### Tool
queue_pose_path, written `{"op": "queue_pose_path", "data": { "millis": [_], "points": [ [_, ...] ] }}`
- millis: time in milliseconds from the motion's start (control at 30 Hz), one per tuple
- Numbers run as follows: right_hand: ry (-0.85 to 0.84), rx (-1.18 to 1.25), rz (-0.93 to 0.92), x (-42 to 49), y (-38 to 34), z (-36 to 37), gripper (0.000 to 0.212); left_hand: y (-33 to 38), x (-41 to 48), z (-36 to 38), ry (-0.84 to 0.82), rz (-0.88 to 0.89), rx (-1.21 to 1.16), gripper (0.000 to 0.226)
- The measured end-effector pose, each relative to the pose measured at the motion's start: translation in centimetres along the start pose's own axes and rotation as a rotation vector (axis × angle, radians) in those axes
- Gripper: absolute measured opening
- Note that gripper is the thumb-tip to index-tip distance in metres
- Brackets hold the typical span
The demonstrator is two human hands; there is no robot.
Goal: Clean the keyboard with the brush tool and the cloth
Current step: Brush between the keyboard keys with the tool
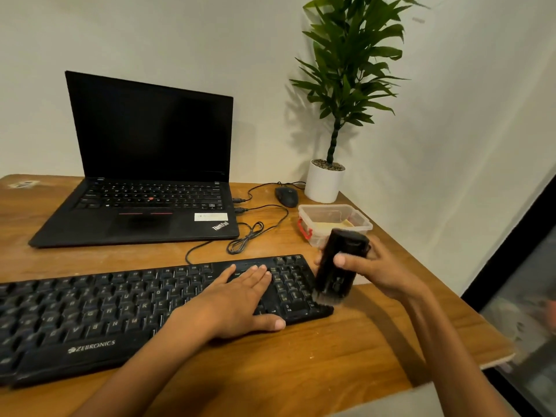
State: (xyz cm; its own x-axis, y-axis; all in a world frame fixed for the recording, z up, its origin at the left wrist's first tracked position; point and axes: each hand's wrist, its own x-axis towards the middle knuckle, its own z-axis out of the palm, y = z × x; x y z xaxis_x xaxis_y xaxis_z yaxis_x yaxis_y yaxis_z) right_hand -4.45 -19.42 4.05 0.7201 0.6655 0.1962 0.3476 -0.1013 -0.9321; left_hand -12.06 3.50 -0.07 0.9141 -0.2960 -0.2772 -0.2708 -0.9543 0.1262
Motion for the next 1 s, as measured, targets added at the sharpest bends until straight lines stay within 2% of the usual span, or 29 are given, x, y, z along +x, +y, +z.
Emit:
{"op": "queue_pose_path", "data": {
  "millis": [133,267,367,500,567,833,1000],
  "points": [
    [0.179,0.241,-0.068,1.7,-0.1,1.9,0.040,-0.7,-0.2,-0.1,0.136,0.119,-0.142,0.088],
    [0.295,0.465,-0.064,4.7,-0.4,5.7,0.039,-1.5,-1.1,-1.3,0.365,0.278,-0.800,0.055],
    [0.365,0.637,-0.056,6.7,-0.6,8.2,0.045,-2.7,-1.9,-2.2,0.563,0.227,-1.092,0.041],
    [0.390,0.832,-0.066,9.2,-0.9,11.3,0.058,-4.4,-2.0,-2.7,0.818,0.136,-1.247,0.049],
    [0.375,0.850,-0.041,9.9,-1.0,12.6,0.055,-5.1,-2.1,-2.6,0.906,0.060,-1.356,0.045],
    [0.345,0.980,0.080,10.5,-0.5,16.0,0.042,-6.3,-2.3,-1.5,0.958,-0.084,-1.711,0.023],
    [0.317,1.045,0.084,10.1,-0.5,16.0,0.052,-6.5,-1.9,-1.4,0.943,-0.116,-1.793,0.016]
  ]
}}
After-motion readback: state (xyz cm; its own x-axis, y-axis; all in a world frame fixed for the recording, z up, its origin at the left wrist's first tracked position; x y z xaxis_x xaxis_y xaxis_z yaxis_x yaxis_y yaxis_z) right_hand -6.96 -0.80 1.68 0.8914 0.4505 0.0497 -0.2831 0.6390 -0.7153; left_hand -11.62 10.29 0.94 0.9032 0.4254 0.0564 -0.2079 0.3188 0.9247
